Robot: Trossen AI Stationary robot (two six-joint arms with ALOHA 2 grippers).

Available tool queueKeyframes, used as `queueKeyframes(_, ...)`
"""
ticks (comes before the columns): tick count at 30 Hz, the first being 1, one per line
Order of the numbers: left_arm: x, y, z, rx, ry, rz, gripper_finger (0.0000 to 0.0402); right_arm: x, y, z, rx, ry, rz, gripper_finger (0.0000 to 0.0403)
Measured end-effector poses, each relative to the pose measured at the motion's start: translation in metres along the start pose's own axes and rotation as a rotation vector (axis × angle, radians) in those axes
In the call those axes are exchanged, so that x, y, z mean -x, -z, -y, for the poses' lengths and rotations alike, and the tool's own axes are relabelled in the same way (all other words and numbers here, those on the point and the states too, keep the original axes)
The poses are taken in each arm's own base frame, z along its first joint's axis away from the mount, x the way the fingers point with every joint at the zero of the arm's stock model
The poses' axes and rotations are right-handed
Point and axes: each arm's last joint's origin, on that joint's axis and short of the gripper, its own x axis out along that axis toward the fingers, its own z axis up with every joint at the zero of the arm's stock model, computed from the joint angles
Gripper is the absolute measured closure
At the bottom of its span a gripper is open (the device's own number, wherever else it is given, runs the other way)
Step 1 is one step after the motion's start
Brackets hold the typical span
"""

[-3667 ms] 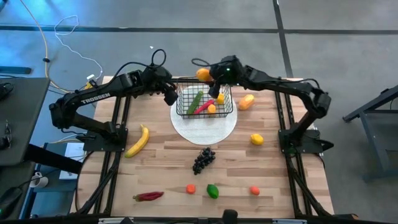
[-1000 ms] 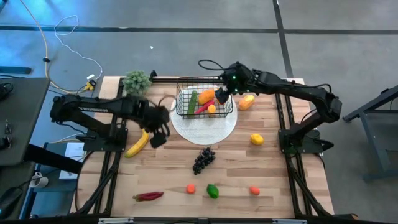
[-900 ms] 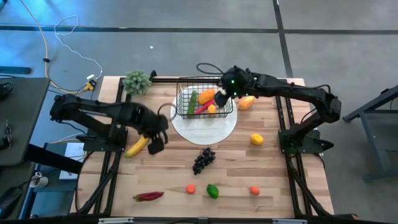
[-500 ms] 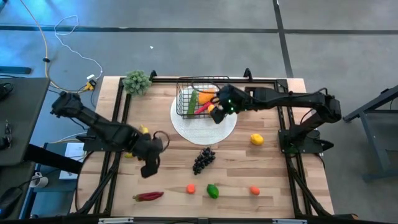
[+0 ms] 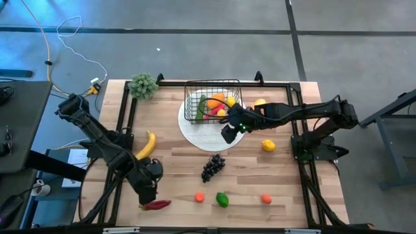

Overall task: Build produce basket
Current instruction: Put the red chili pepper into the black wire basket

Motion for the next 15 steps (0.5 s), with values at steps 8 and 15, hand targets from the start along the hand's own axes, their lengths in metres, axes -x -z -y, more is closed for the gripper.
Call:
queueKeyframes(8, -0.023, 0.021, 0.013, -0.091, -0.049, -0.06, 0.0116, 0.003, 0.008, -0.006, -0.012, -0.002, -0.018, 0.0119)
queueKeyframes(15, -0.043, 0.037, 0.024, -0.152, -0.055, -0.1, 0.0116, 0.003, 0.009, -0.007, -0.024, 0.013, -0.004, 0.0119)
